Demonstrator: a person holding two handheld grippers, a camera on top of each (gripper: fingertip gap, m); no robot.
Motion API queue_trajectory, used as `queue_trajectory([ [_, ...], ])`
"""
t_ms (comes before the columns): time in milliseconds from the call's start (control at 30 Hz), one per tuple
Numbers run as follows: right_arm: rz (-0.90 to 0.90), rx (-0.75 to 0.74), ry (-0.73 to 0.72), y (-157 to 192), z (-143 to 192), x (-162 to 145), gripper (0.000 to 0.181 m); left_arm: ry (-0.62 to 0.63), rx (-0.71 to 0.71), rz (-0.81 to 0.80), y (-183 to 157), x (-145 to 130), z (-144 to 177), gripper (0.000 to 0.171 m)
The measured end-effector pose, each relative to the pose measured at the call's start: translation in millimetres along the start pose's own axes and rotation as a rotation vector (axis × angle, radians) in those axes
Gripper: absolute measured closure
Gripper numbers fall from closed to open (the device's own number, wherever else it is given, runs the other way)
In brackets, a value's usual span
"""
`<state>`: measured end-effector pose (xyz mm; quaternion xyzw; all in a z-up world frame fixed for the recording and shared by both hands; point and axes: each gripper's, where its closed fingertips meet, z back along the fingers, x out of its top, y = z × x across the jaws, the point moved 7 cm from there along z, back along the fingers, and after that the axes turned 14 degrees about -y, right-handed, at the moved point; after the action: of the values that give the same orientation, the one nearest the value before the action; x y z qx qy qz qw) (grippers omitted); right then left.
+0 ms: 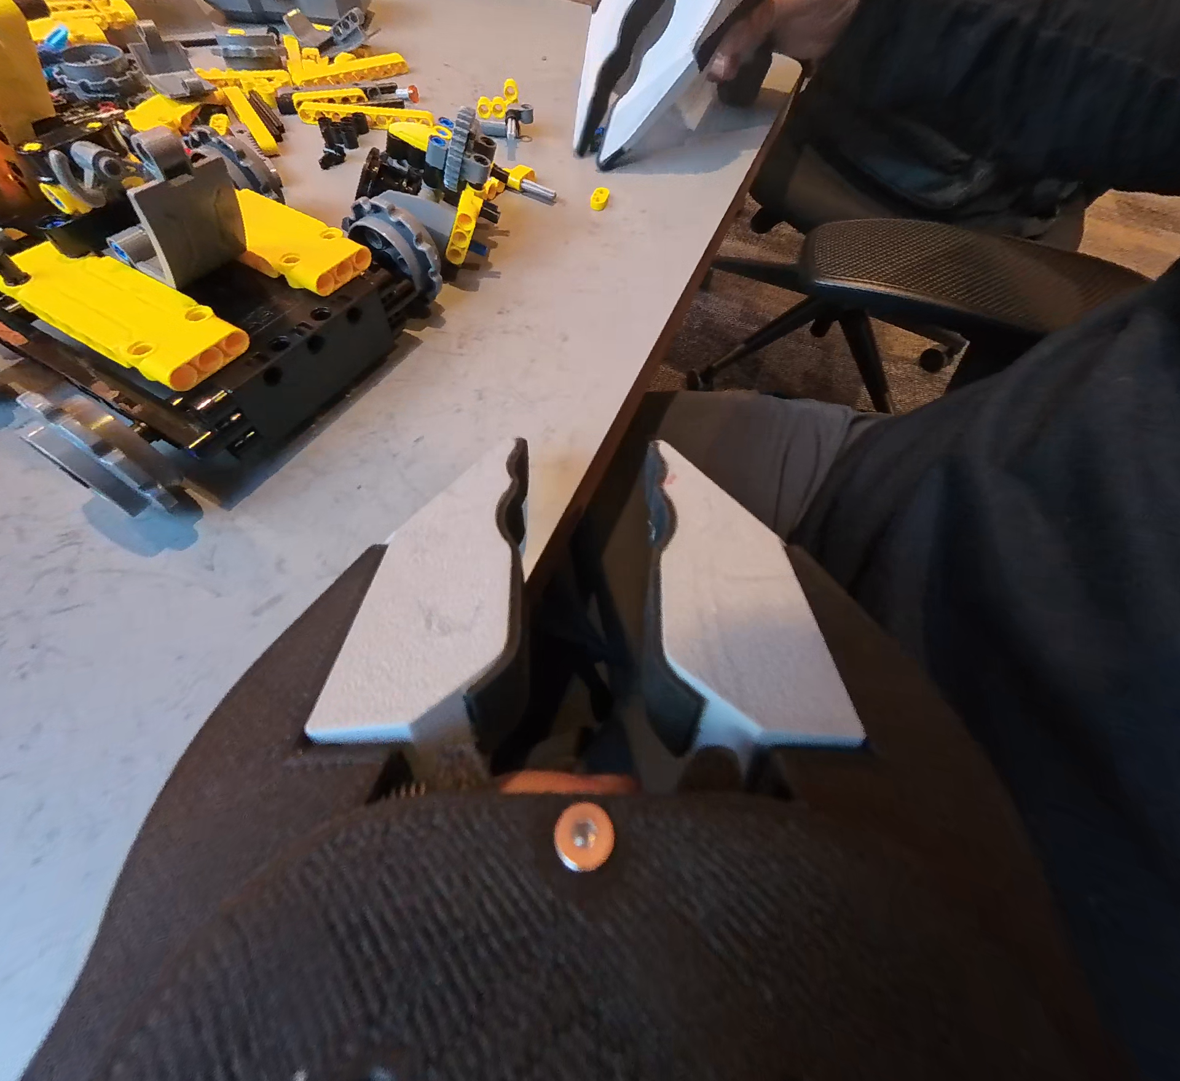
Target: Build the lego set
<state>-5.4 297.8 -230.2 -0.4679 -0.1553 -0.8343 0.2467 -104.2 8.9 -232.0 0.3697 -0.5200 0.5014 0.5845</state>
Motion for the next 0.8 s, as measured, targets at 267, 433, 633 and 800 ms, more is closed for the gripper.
queue_trajectory([
  [267,0.014,0.008,-0.007,2.6,-3.6,2.0,0.169,0.003,-0.003,-0.003,-0.9,-0.4,-1.4,0.136],
  [433,0.010,0.002,-0.045,2.3,0.7,3.8,0.166,0.005,0.001,-0.012,-1.3,-0.5,-1.8,0.136],
  [633,-0.022,-0.023,-0.106,-0.2,9.9,4.5,0.164,0.001,-0.001,-0.008,-1.0,-0.4,-1.7,0.136],
  [800,-0.030,-0.045,-0.124,-2.1,11.8,4.7,0.161,0.003,0.000,-0.013,-1.1,-0.8,-1.5,0.136],
])
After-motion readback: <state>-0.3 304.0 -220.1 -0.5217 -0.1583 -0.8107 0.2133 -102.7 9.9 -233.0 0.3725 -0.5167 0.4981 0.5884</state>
